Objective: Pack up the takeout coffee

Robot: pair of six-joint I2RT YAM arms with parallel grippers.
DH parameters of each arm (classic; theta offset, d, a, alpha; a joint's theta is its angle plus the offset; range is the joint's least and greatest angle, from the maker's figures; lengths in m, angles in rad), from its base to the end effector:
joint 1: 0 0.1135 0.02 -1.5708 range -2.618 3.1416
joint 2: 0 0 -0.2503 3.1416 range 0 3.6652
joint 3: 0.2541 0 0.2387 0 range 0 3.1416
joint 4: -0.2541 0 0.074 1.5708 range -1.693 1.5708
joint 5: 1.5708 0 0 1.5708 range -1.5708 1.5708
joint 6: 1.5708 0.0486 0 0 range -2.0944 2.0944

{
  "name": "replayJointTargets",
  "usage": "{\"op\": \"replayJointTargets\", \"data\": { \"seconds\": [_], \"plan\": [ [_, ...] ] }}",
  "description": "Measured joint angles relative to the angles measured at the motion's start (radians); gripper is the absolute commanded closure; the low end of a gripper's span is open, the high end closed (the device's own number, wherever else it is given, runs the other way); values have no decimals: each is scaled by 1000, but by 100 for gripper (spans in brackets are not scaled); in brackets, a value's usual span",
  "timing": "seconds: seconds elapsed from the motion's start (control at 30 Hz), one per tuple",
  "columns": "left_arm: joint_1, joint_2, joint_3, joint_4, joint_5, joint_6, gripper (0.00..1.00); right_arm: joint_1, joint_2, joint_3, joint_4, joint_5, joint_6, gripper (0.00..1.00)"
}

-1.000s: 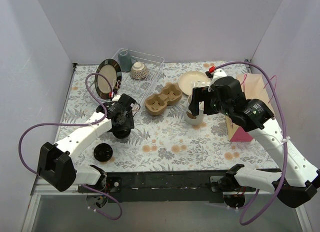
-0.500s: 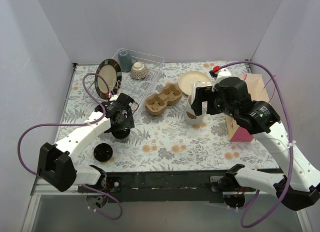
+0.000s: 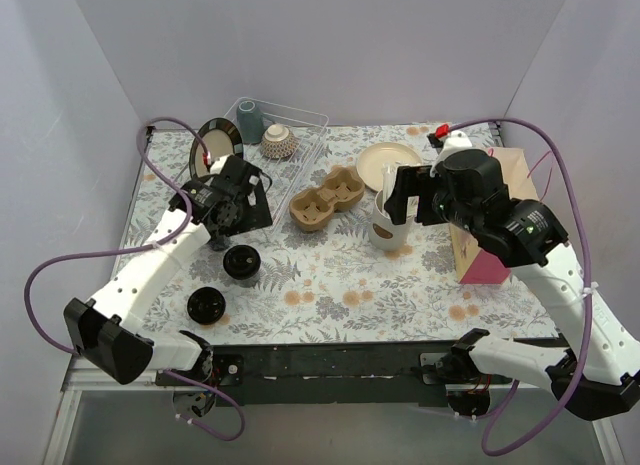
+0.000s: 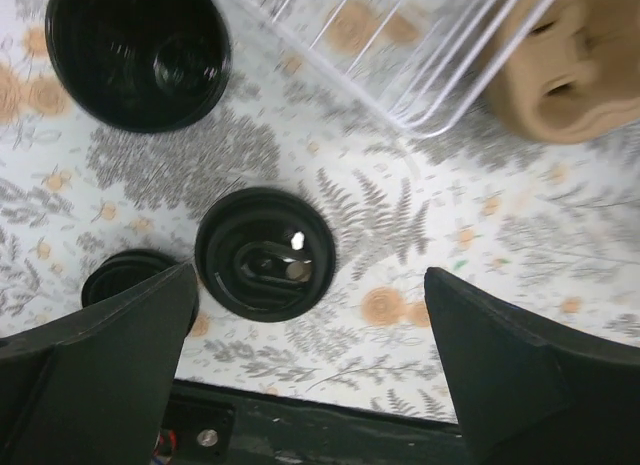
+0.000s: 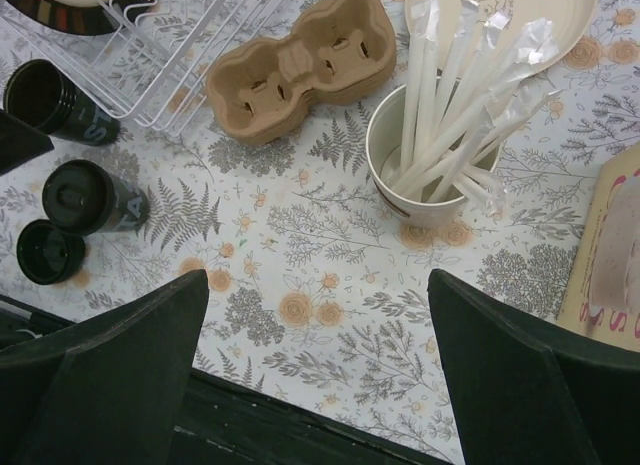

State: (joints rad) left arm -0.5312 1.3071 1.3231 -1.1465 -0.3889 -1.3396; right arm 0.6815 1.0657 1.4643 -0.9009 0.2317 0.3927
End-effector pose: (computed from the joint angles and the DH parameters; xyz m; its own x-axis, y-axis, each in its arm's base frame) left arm 0.2124 -0.1034 0.3112 -0.4994 -0.7513 -0.4315 -0.6837 0.6476 -0.3363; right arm 0.1583 0.1141 0.4191 -0.5203 0.0576 -0.8521 -0.2789 0.9315 0.2333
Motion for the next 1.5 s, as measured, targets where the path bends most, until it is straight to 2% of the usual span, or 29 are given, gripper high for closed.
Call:
{"op": "replayJointTargets", "data": {
  "seconds": [0.13, 0.2, 0.3, 0.4, 0.57, 0.77, 0.93, 1.07, 1.17, 1.3, 1.5],
  "plan": [
    [2, -8, 161, 43, 43, 29, 2, 0, 60, 153, -58, 19, 29, 3],
    [4, -26, 211, 86, 97, 44, 2, 0, 132, 316, -122, 50, 40, 5],
    [6, -77, 238, 153, 230, 63, 2, 0, 233, 539, -187, 107, 43, 11],
    [6, -120, 241, 197, 372, 67, 3, -8, 273, 619, -219, 179, 48, 20],
    [6, -164, 171, 276, 571, 53, 5, -89, 303, 619, -312, 277, 48, 27],
    [6, -167, 116, 274, 670, 50, 5, -256, 307, 566, -369, 368, -12, 25],
    [6, -161, 138, 248, 676, 61, 5, -341, 219, 370, -361, 388, -98, 25],
    [6, -123, 224, 224, 679, 72, 5, -383, 158, 202, -340, 357, -154, 27],
    [6, -107, 254, 226, 679, 80, 5, -393, 145, 128, -314, 321, -182, 33],
    [6, -101, 254, 218, 686, 82, 5, -394, 145, 69, -262, 291, -200, 48],
    [6, -97, 253, 219, 697, 92, 5, -402, 149, 43, -200, 290, -215, 59]
  ]
}}
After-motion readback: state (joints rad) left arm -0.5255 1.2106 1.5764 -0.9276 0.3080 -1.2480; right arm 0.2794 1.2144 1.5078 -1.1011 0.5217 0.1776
